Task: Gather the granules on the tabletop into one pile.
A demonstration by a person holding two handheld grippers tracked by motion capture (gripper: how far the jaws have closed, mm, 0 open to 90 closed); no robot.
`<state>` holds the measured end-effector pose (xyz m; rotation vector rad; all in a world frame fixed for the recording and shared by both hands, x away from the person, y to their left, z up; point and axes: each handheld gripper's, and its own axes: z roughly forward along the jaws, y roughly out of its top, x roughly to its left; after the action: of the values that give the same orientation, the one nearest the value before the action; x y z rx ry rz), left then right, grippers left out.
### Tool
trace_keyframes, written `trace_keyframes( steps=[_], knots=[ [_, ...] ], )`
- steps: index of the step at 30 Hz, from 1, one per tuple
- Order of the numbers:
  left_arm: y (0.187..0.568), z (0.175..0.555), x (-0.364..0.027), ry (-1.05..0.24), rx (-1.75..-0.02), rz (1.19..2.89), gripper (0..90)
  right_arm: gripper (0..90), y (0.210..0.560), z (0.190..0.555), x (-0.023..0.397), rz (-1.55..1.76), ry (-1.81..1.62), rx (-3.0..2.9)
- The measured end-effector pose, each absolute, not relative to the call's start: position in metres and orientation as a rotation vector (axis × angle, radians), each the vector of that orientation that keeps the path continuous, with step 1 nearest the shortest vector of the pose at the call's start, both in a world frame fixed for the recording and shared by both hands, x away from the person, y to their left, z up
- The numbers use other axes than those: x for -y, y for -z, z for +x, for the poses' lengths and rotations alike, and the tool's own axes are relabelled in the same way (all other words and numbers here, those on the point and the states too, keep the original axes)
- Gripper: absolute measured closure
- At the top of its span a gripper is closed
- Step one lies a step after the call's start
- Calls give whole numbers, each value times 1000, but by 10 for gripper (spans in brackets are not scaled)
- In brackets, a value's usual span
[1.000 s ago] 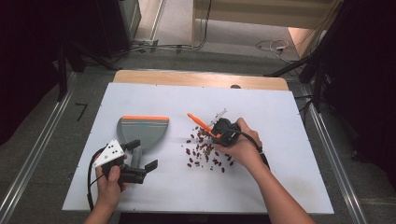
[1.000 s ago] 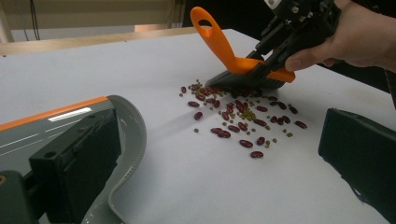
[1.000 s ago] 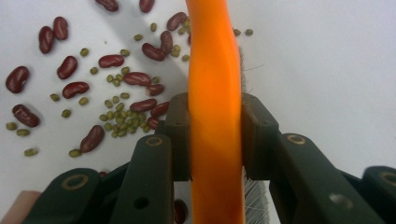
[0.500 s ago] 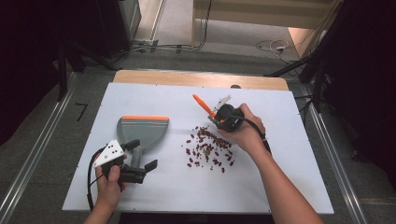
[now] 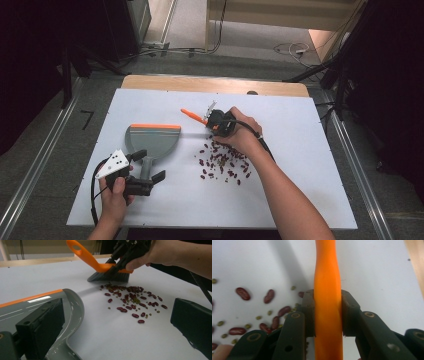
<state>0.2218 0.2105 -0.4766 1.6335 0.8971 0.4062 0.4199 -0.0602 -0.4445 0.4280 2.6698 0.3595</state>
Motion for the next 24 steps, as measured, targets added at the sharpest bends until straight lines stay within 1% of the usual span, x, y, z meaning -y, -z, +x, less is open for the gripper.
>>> trace_keyframes(
  steps=[5,17,24],
  knots=[
    [476,221,-209,-409,-893,1638,0,677,450,406,56,339,-343,-2708],
    [477,221,-205,-409,-891,1648,0,671,451,373,75,123,-413,-2776],
    [477,220,-204,-405,-891,1648,0,670,450,357,79,48,-407,-2804]
  ],
)
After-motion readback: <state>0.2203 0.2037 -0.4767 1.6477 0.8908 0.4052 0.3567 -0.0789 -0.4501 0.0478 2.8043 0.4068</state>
